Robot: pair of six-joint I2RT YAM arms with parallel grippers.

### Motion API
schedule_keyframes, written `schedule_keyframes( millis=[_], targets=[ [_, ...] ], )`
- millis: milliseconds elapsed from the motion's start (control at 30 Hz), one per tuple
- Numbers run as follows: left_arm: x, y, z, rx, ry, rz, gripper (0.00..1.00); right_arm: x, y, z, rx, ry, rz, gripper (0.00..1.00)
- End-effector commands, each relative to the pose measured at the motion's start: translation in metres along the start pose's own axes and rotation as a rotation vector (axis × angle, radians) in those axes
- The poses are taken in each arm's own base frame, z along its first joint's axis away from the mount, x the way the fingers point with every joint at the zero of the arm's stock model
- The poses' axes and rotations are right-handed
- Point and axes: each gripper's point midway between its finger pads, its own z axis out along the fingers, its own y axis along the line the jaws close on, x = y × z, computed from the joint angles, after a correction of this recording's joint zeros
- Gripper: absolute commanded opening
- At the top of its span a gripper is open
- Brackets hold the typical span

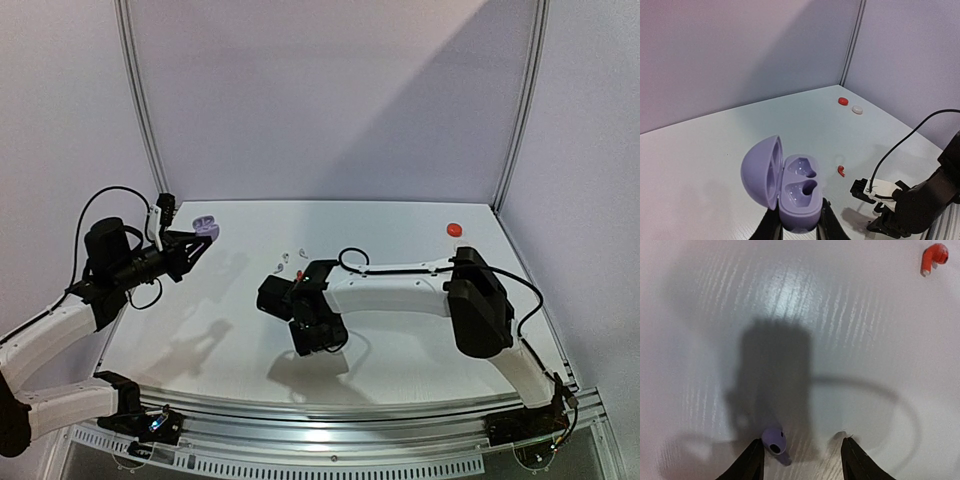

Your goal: Insert the wireless bluetooth earbuds into the charging case

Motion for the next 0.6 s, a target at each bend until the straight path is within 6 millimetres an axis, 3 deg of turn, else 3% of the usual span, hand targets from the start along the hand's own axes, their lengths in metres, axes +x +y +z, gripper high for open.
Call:
schedule_keyframes(
  millis=[0, 167, 333, 567],
  targets=[
    [0.002, 0.001, 0.001, -0.003, -0.007, 0.023, 0.00, 0.030, -0.037, 0.021, 0.150, 0.091, -0.052, 0.53],
    [0.002, 0.001, 0.001, 0.000, -0.007, 0.030, 0.00, 0.025, -0.027, 0.013, 0.082, 0.078, -0.129, 0.53],
    [0.004, 0.002, 0.001, -0.007, -0.001, 0.030, 0.00, 0.001, -0.003, -0.004, -0.029, -0.005, -0.296, 0.57],
    [0.003, 0.001, -0.001, -0.008, -0.002, 0.040, 0.00, 0.001, 0.004, 0.020, -0.099, 0.068, -0.475, 0.57]
  ],
)
